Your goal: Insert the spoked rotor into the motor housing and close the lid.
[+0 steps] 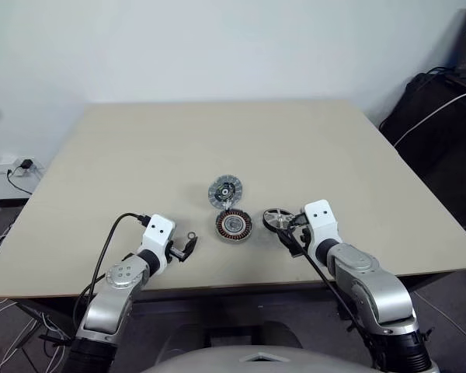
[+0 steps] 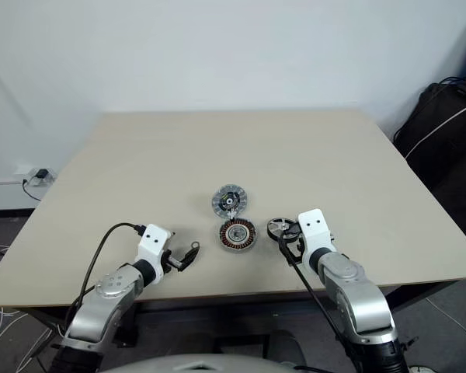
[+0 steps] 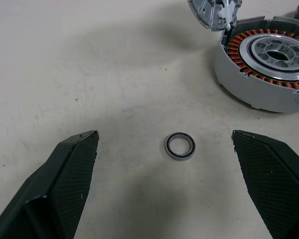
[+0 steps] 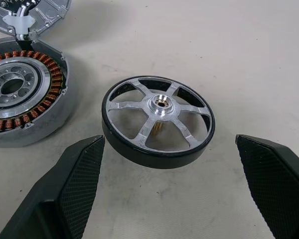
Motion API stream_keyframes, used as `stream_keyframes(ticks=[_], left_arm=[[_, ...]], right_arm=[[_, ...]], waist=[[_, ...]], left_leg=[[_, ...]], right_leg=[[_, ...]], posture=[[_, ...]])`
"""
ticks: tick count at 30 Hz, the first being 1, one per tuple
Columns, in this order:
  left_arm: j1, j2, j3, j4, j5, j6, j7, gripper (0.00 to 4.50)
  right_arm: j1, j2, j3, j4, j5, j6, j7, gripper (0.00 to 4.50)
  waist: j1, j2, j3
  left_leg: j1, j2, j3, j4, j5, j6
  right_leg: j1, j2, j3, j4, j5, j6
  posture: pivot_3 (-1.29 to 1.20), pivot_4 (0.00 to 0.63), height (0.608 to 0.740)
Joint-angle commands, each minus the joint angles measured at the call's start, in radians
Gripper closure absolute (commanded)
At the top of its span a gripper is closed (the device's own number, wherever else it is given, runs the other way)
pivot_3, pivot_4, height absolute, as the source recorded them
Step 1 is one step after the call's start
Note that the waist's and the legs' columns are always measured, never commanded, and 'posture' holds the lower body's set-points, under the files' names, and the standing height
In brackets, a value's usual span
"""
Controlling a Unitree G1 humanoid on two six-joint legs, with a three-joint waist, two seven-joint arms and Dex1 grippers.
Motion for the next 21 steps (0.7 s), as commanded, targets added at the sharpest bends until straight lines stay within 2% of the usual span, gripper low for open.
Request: stream_keyframes(ticks=[1, 14, 21], left_arm=[[-0.010, -0.001, 0.010, -0.004, -0.002, -0.012, -0.001, 0.00], [-0.015, -0.011, 0.008, 0.008, -0.004, -0.011, 0.004, 0.00], [-0.098, -0.033, -0.024, 0.099, 0.039, 0.006, 0.033, 0.00]], right_arm=[[-0.020, 0.002, -0.008, -0.011, -0.006, -0.026, 0.003, 0.03], [-0.019, 0.009, -0.009, -0.001, -0.018, -0.044, 0.013, 0.03], [-0.026, 0.014, -0.005, 0.008, -0.022, -0.052, 0.015, 0.03]], waist=[[0.000, 0.000, 0.000], [0.000, 0.000, 0.000], [0.002, 0.000, 0.000]], left_leg=[[0.000, 0.000, 0.000, 0.000, 0.000, 0.000], [0.000, 0.000, 0.000, 0.000, 0.000, 0.000], [0.000, 0.000, 0.000, 0.000, 0.000, 0.000]], right_leg=[[0.000, 0.000, 0.000, 0.000, 0.000, 0.000], [0.000, 0.000, 0.000, 0.000, 0.000, 0.000], [0.001, 0.001, 0.000, 0.000, 0.000, 0.001]], posture=[[0.00, 0.000, 0.740], [0.00, 0.000, 0.740], [0.00, 0.000, 0.740]])
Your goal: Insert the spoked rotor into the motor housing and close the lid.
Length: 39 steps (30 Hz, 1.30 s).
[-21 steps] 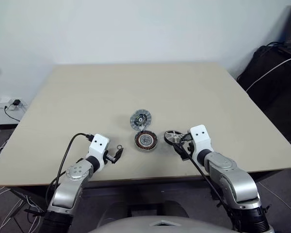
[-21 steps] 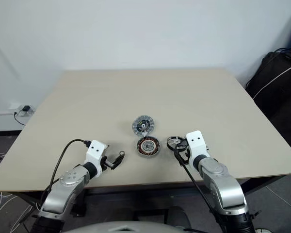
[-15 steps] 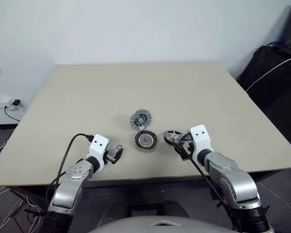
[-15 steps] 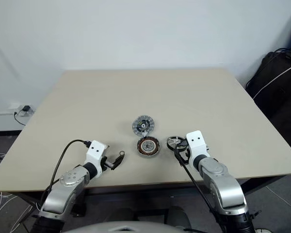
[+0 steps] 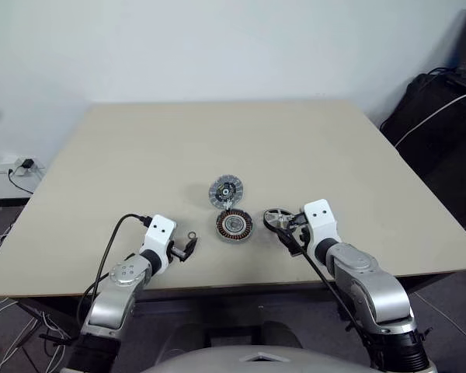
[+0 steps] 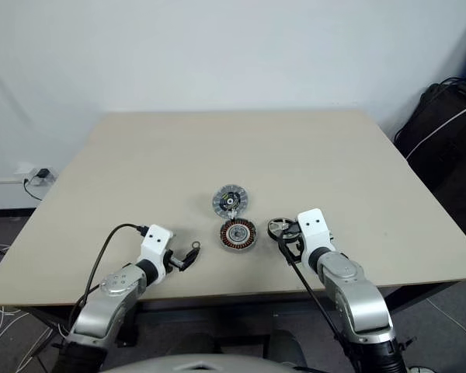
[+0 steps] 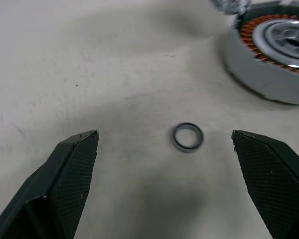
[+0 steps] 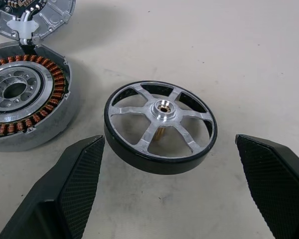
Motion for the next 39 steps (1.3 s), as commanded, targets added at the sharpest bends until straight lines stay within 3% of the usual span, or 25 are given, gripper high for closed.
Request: stream_keyframes(ticks=[1, 18, 22, 31, 39], left_arm=[[-0.058, -0.013, -0.018, 0.033, 0.024, -0.002, 0.009, 0.00], [-0.162, -0.030, -0.048, 0.202, 0.054, 0.037, -0.017, 0.00], [-0.144, -0.028, -0.052, 0.199, 0.059, 0.061, -0.020, 0.83], [-0.076, -0.003, -0.028, 0.138, 0.045, 0.097, -0.026, 3.77], [-0.036, -0.005, 0.004, 0.001, -0.012, 0.130, -0.049, 3.82]], right_arm=[[-0.023, 0.001, -0.006, -0.011, -0.006, -0.026, 0.001, 0.03], [0.002, 0.016, -0.021, -0.031, -0.004, -0.028, -0.016, 0.03], [0.002, 0.021, -0.022, -0.031, -0.004, -0.027, -0.018, 0.00], [0.000, 0.030, -0.017, -0.030, -0.003, -0.025, -0.019, 0.00], [-0.002, 0.034, -0.011, -0.027, -0.005, -0.026, -0.016, 0.00]], waist=[[0.000, 0.000, 0.000], [-0.002, 0.000, -0.001], [-0.002, 0.000, -0.001], [-0.013, 0.000, -0.004], [-0.019, 0.000, -0.004]], left_leg=[[0.000, 0.000, 0.000, 0.000, 0.000, 0.000], [0.000, 0.000, 0.000, 0.000, 0.000, 0.000], [0.001, 0.000, 0.000, 0.000, 0.000, 0.000], [0.004, 0.001, 0.000, 0.000, 0.001, -0.001], [0.003, 0.001, 0.000, -0.001, 0.000, -0.001]], right_leg=[[0.000, 0.000, 0.000, 0.000, 0.000, 0.000], [0.000, 0.000, 0.001, 0.000, 0.000, 0.000], [0.001, -0.001, 0.001, 0.000, 0.000, 0.000], [0.002, 0.000, 0.001, 0.001, 0.000, 0.000], [0.001, -0.001, 0.001, 0.001, 0.000, 0.000]], posture=[[0.00, 0.000, 0.740], [0.00, 0.000, 0.740], [0.00, 0.000, 0.740], [0.00, 0.000, 0.740], [0.00, 0.000, 0.740]])
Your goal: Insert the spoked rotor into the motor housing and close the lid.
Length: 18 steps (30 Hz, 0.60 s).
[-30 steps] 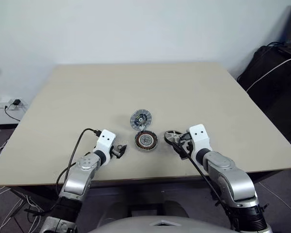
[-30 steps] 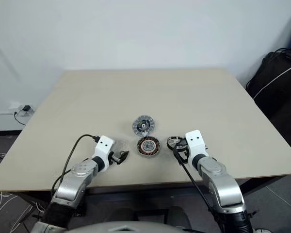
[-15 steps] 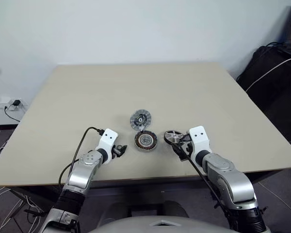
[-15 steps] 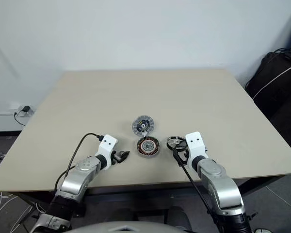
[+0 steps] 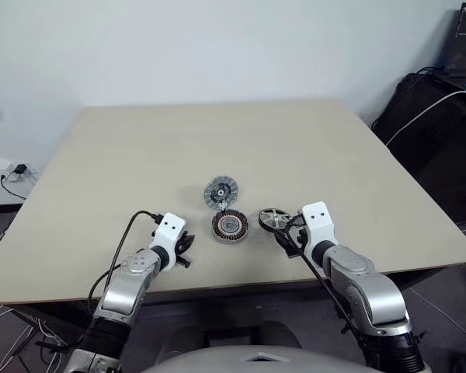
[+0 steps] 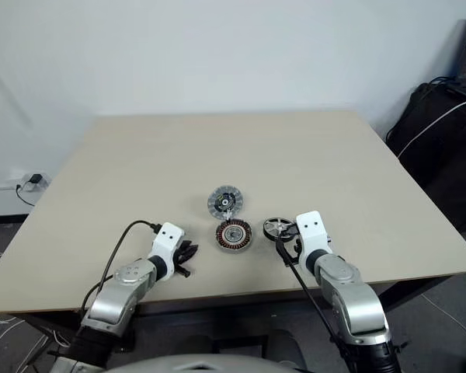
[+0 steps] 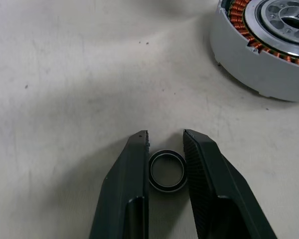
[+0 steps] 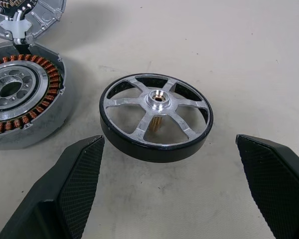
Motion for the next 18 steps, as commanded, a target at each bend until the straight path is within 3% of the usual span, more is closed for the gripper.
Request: stream_keyframes(ticks=[1, 9, 18], left_arm=[[0.012, -0.001, 0.041, -0.089, -0.057, 0.031, -0.023, 3.82], [-0.087, -0.043, 0.024, -0.169, -0.163, 0.035, -0.091, 3.82], [-0.258, -0.094, -0.097, 0.030, -0.083, -0.050, -0.103, 3.82]], right_arm=[[-0.018, 0.001, -0.010, -0.035, -0.004, -0.015, -0.005, 0.00], [-0.037, 0.002, -0.003, -0.019, -0.007, -0.017, -0.001, 0.00], [-0.044, 0.002, 0.004, -0.020, -0.006, -0.019, 0.002, 0.00]], waist=[[0.000, 0.000, 0.000], [0.015, -0.002, 0.002], [0.014, -0.002, 0.002]], left_leg=[[0.000, 0.000, 0.000, 0.000, 0.000, 0.000], [-0.002, -0.001, -0.001, 0.001, 0.000, 0.000], [-0.003, -0.002, 0.000, 0.001, 0.001, -0.002]], right_leg=[[0.000, 0.000, 0.000, 0.000, 0.000, 0.000], [-0.001, -0.001, 0.000, -0.001, 0.000, 0.000], [-0.001, 0.003, 0.000, -0.001, 0.000, 0.000]], posture=[[0.00, 0.000, 0.740], [0.00, 0.000, 0.740], [0.00, 0.000, 0.740]])
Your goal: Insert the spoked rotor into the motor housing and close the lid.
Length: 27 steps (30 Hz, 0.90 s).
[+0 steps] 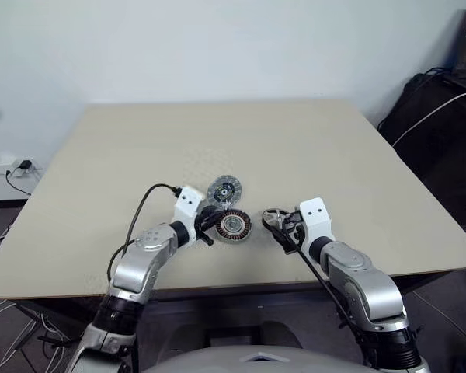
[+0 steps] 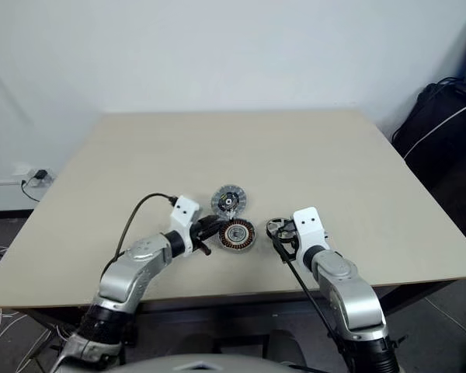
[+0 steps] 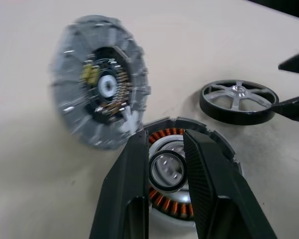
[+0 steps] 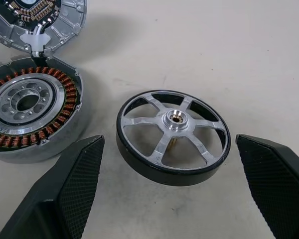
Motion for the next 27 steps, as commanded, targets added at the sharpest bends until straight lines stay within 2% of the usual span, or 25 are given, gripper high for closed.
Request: stream_keyframes(ticks=[1, 10, 23, 24, 27], left_arm=[[-0.068, -0.030, -0.039, 0.079, 0.037, -0.068, -0.001, 3.82], [-0.158, -0.084, -0.091, 0.283, 0.103, -0.153, -0.010, 3.82], [-0.160, -0.102, -0.102, 0.347, 0.125, -0.155, -0.041, 3.82], [-0.159, -0.103, -0.099, 0.345, 0.123, -0.156, -0.041, 3.08], [-0.153, -0.110, -0.082, 0.318, 0.109, -0.162, -0.034, 2.11]], right_arm=[[-0.015, 0.002, -0.008, -0.024, -0.006, -0.019, -0.005, 0.00], [0.006, 0.009, -0.020, -0.049, -0.006, -0.019, -0.019, 0.00], [0.008, 0.011, -0.022, -0.057, -0.003, -0.020, -0.030, 0.00], [0.008, 0.011, -0.022, -0.057, -0.003, -0.020, -0.030, 0.00], [0.006, 0.009, -0.021, -0.060, -0.002, -0.019, -0.028, 0.00]], waist=[[0.000, 0.000, 0.000], [0.000, 0.000, 0.000], [0.000, 0.000, 0.000], [0.000, 0.000, 0.000], [0.000, 0.000, 0.000]], left_leg=[[0.000, 0.000, 0.000, 0.000, 0.000, 0.000], [0.000, 0.000, 0.000, 0.000, 0.000, 0.002], [-0.001, 0.000, 0.000, 0.001, -0.001, 0.003], [-0.001, 0.000, 0.000, 0.001, -0.001, 0.003], [-0.001, 0.000, 0.000, 0.001, -0.001, 0.003]], right_leg=[[0.000, 0.001, 0.000, 0.000, 0.000, 0.000], [0.000, 0.002, 0.000, 0.000, 0.000, 0.000], [0.000, -0.001, 0.000, 0.000, 0.003, 0.005], [0.000, -0.001, 0.000, 0.000, 0.003, 0.005], [0.000, -0.001, 0.000, 0.000, 0.003, 0.005]], posture=[[0.00, 0.000, 0.740], [0.00, 0.000, 0.740], [0.00, 0.000, 0.740], [0.00, 0.000, 0.740], [0.00, 0.000, 0.740]])
